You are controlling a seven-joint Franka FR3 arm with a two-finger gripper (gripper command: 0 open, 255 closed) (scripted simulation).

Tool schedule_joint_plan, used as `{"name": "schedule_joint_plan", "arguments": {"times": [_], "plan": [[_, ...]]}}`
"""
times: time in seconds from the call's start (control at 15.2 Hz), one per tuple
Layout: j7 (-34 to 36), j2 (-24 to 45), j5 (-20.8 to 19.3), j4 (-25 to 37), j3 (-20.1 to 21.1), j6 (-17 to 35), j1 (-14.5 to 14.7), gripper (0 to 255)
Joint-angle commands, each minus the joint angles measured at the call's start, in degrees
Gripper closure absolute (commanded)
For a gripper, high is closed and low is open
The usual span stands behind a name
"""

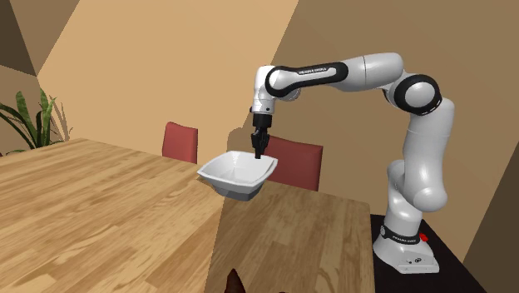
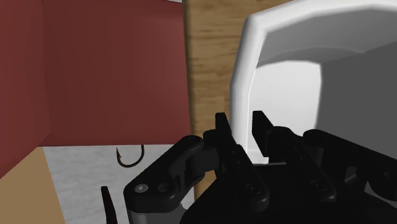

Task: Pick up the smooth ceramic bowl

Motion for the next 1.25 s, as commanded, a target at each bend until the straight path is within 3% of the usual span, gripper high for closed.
{"name": "schedule_joint_plan", "arguments": {"times": [0.0, 1.19], "plan": [[0.0, 0.0, 0.0, 0.0, 0.0, 0.0, 0.0, 255], [2.6, 1.7, 0.0, 13.6, -0.3, -11.7, -0.4, 255]]}}
